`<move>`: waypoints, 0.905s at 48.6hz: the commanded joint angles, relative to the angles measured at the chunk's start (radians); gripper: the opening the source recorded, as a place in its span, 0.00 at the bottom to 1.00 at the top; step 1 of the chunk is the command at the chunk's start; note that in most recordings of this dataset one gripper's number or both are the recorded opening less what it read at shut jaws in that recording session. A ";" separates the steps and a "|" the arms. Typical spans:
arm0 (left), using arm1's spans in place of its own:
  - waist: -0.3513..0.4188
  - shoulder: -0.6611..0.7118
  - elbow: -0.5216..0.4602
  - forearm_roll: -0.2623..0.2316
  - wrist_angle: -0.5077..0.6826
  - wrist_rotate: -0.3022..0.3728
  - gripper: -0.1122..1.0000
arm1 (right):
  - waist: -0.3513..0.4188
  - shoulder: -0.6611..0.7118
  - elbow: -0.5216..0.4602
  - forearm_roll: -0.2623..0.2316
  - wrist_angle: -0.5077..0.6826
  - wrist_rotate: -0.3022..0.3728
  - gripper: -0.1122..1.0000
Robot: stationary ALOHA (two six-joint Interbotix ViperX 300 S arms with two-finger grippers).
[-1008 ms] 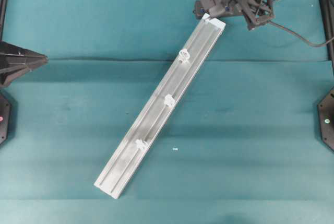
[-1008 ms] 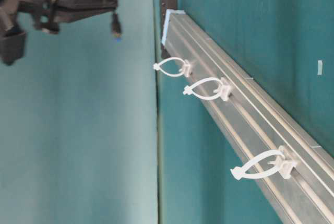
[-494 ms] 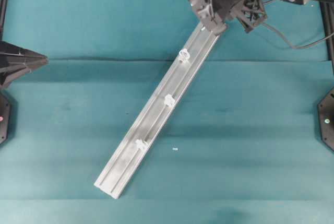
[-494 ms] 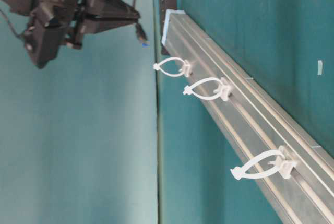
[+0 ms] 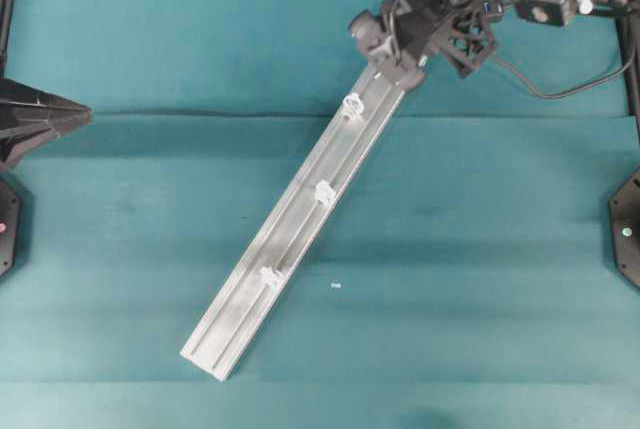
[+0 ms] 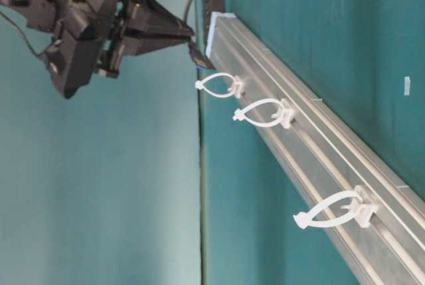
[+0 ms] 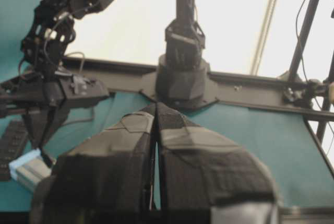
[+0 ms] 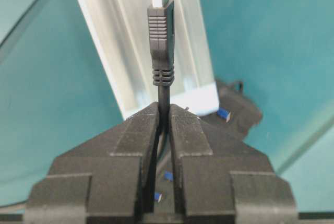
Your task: Pass the USB cable through three rings with both arms.
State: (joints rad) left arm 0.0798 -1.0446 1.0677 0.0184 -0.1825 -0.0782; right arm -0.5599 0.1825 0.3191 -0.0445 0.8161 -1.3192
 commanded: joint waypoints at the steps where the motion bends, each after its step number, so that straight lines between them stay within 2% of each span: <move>1: 0.002 0.008 -0.015 0.002 -0.006 -0.002 0.10 | 0.015 0.014 -0.005 0.000 -0.014 -0.003 0.17; 30: 0.002 0.014 -0.012 0.002 -0.005 -0.003 0.10 | 0.075 0.041 -0.012 0.012 -0.041 0.003 0.17; 44: 0.002 0.014 -0.012 0.002 -0.006 -0.005 0.10 | 0.097 0.043 -0.014 0.021 -0.064 0.026 0.17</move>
State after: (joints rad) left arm 0.0782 -1.0385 1.0692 0.0184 -0.1825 -0.0813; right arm -0.4786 0.2224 0.3160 -0.0276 0.7593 -1.3054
